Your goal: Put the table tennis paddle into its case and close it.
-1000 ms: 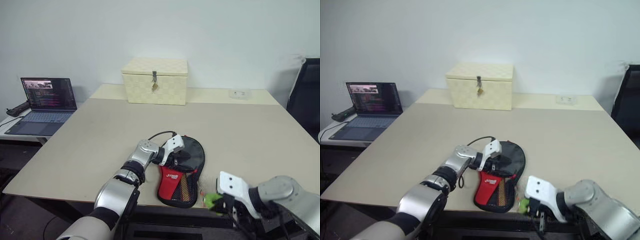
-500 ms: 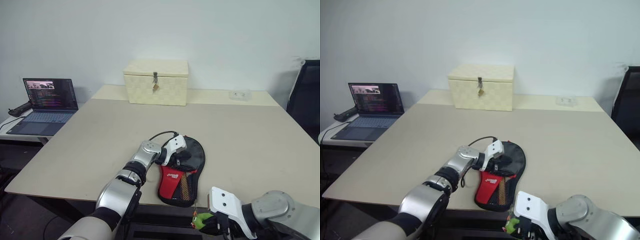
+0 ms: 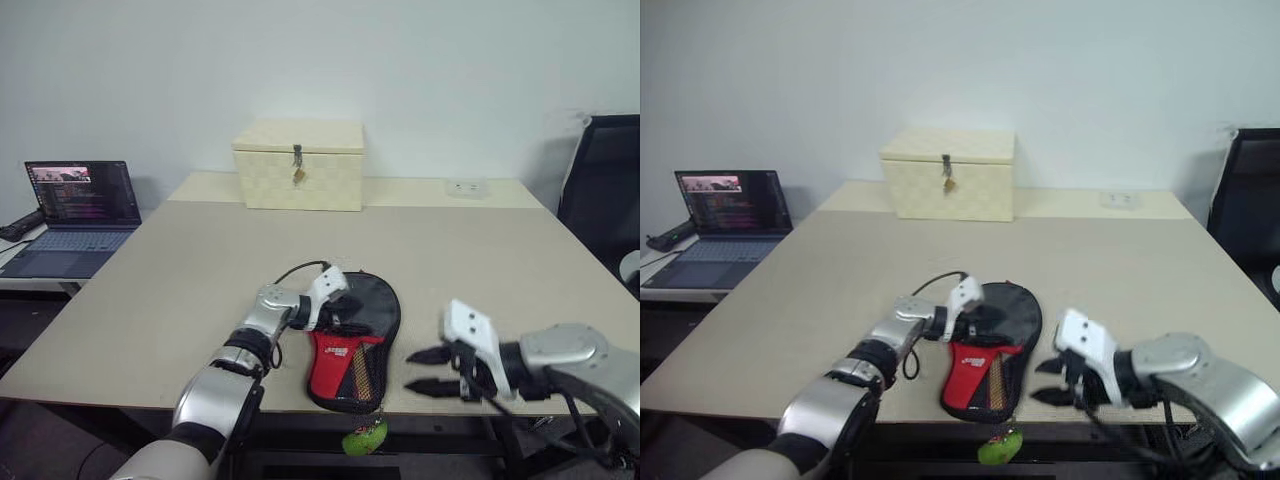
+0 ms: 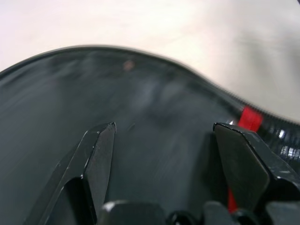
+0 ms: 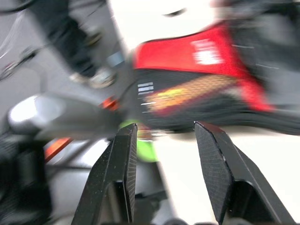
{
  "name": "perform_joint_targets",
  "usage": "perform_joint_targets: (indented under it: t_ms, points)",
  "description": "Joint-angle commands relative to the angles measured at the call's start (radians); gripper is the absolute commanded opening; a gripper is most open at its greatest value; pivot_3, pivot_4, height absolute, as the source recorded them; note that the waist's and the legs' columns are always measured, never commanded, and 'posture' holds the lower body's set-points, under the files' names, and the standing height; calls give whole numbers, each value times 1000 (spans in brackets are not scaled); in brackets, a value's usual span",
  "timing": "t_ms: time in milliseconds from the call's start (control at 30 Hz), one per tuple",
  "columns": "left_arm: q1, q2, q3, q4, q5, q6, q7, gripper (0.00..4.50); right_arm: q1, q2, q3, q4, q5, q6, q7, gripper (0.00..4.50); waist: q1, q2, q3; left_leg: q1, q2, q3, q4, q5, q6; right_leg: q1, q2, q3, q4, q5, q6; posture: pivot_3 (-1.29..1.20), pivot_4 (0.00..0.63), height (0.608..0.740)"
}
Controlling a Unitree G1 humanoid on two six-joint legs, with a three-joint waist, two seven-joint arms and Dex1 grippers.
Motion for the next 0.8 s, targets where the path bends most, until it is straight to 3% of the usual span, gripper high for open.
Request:
perform_joint_targets:
  t_ms: [33,233,400,633,800]
  points:
    - [60,105,84,-165,-103,67,-47,3632,-50,39,-3,179,-79,-191,4,1993,-1,1,2,0,0,0,-1,0,0,-1,0,0,1,0,-1,0,150,740]
    - [397,366,228,-732,-294,398,-98,3632,-135,122,-3,513,-188,-482,32,1993,-7,2,5,-4,-1,2,-8,0,0,-8,-1,3,0,2,-7,0,150,740]
    - [647,437,324,-1062,-397,579,12,3632,-180,149,-15,729,-221,-630,84,1993,13,6,8,-4,-1,4,-11,0,-1,-10,-5,4,-1,1,-9,0,150,740]
    - [611,409,258,-1150,-411,627,100,3632,-246,131,-34,922,-264,-710,129,1993,35,7,11,-2,-1,1,-10,3,-4,-6,-4,0,0,1,-10,0,150,740]
    - [632,423,258,-1176,-436,646,116,3632,-202,120,-57,818,-244,-650,114,1993,28,8,11,-3,-1,2,-12,3,-4,-8,-2,1,0,1,-10,0,150,740]
